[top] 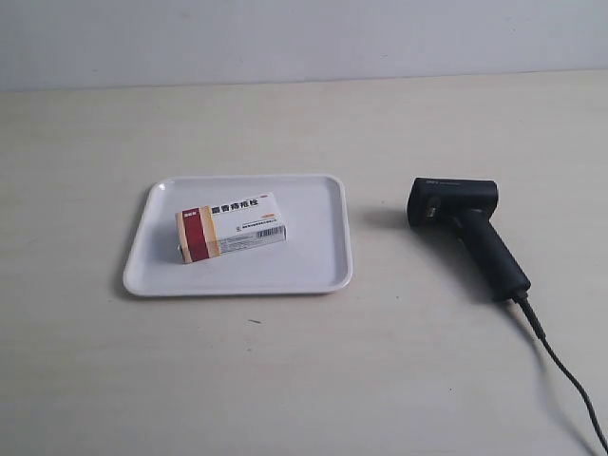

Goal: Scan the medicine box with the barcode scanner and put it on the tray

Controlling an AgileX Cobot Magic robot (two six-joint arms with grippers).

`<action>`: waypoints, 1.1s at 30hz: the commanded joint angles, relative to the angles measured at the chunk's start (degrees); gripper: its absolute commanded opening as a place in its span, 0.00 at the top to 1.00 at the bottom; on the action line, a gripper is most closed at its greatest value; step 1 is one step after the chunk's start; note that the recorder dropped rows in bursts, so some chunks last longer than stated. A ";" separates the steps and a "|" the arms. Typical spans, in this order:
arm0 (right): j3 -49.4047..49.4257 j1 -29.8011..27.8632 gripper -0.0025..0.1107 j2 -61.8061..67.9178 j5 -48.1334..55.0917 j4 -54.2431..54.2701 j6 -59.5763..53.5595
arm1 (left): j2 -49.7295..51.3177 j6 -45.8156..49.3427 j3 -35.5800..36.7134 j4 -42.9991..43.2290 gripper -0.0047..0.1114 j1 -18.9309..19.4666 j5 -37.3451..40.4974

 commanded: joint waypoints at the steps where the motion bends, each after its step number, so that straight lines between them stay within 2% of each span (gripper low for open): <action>1: 0.30 0.22 0.96 -0.30 -0.74 -0.11 -0.11 | -0.32 -46.34 1.90 41.82 0.94 0.20 -7.09; 3: 0.30 0.22 0.96 -0.30 -0.74 -0.11 -0.11 | -0.32 -71.06 1.90 68.08 0.94 0.20 -6.26; 4: 0.30 0.22 0.96 -0.30 -0.74 -0.11 -0.11 | -0.32 -81.47 1.90 77.61 0.94 0.20 -5.20; 6: 0.30 0.22 0.96 -0.30 -0.74 -0.11 -0.11 | -0.32 -92.35 1.90 85.84 0.94 0.20 -5.10; 19: 0.30 0.22 0.96 -0.30 -0.74 -0.11 -0.11 | -0.32 -94.37 1.90 86.90 0.94 0.20 -0.19; 25: 0.30 0.22 0.96 -0.30 -0.74 -0.11 -0.11 | -0.32 -98.00 1.90 87.01 0.94 2.45 1.23; 33: 0.30 0.22 0.96 -0.30 -0.74 -0.11 -0.11 | -0.32 -98.00 1.90 87.13 0.94 2.82 1.23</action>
